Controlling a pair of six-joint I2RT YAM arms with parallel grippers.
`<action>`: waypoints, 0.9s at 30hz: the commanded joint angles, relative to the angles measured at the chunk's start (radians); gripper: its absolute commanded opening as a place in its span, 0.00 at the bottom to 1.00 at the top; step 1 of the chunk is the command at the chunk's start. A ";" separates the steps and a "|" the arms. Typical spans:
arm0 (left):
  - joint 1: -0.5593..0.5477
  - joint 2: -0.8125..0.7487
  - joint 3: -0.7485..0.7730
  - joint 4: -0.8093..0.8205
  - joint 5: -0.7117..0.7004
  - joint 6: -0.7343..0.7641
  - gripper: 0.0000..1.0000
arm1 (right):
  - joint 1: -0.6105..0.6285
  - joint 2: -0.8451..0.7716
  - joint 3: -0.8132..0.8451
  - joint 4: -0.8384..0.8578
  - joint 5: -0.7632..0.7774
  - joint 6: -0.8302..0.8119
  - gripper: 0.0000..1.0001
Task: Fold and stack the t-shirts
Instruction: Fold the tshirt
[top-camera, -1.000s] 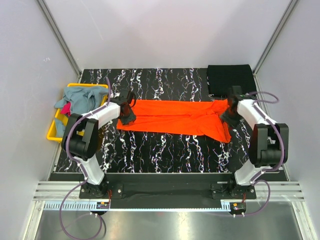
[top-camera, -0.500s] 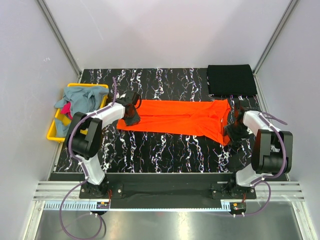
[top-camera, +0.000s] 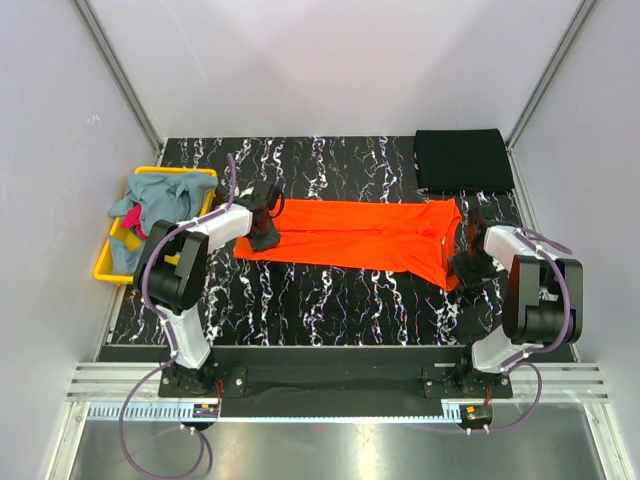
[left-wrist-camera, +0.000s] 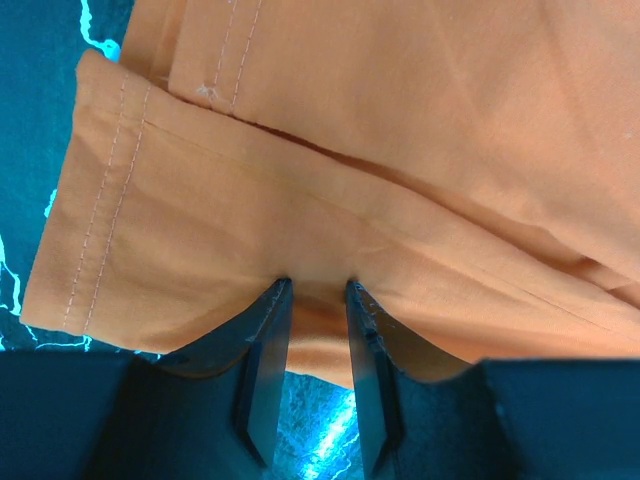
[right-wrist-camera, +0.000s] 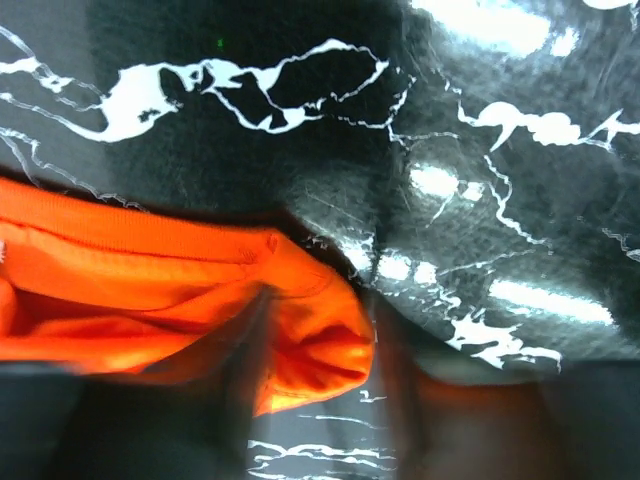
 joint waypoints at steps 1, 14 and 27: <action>0.010 0.031 0.011 -0.015 -0.047 0.002 0.34 | -0.006 0.023 -0.018 0.063 0.047 -0.002 0.40; 0.013 0.032 -0.006 -0.089 -0.142 -0.022 0.34 | -0.074 0.031 -0.037 0.087 0.124 -0.155 0.00; -0.036 -0.259 0.057 0.027 0.238 0.186 0.42 | -0.074 -0.127 0.071 0.144 0.005 -0.422 0.38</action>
